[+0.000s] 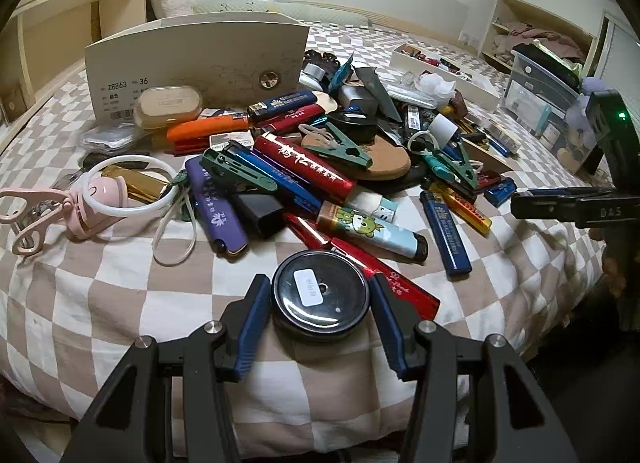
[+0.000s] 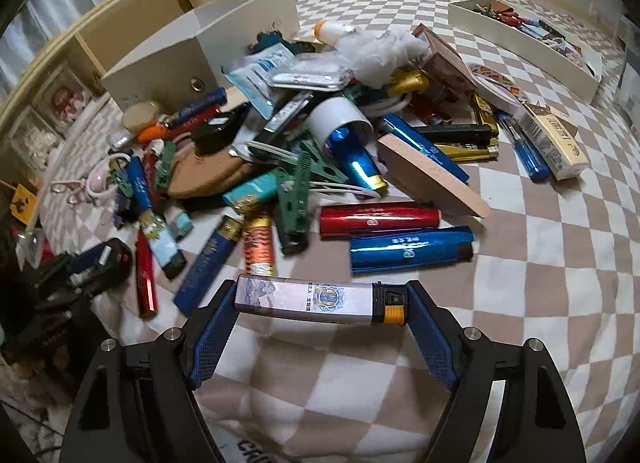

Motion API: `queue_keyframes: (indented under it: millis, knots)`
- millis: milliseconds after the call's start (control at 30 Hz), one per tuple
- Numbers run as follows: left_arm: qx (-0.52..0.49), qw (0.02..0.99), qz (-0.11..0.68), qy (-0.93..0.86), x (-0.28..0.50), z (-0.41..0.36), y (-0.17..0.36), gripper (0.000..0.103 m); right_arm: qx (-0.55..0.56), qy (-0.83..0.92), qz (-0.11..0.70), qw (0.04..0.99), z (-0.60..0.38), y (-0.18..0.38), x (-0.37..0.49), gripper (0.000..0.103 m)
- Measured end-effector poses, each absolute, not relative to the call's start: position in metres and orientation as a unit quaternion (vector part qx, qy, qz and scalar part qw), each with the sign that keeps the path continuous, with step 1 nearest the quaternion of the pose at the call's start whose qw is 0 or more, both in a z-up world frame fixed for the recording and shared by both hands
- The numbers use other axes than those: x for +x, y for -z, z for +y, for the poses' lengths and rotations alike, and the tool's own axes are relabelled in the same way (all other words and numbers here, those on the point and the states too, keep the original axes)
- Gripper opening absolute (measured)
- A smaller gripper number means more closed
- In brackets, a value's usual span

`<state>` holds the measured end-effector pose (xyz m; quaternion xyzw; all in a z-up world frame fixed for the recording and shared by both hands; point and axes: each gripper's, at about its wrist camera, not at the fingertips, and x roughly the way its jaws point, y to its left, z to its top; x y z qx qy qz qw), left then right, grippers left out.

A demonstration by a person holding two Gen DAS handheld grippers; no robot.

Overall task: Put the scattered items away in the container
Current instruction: 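Carry the black tin and white lighter up over the white box with both tools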

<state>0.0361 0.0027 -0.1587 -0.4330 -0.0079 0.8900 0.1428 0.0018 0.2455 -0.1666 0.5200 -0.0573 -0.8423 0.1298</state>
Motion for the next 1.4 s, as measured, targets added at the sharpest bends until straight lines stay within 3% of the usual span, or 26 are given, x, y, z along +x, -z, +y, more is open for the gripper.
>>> queue_keyframes:
  millis: [600,1400]
  knots:
    - [-0.408,0.154,-0.035,-0.899,0.014,-0.002,0.14,0.051,0.497,0.847,-0.095,0.165,0.197,0.154,-0.004,0.082]
    - [-0.33,0.122,-0.076,-0.933,-0.078,-0.058,0.085,0.051,0.437,0.857,-0.174,0.211,0.147,0.11,-0.103,0.082]
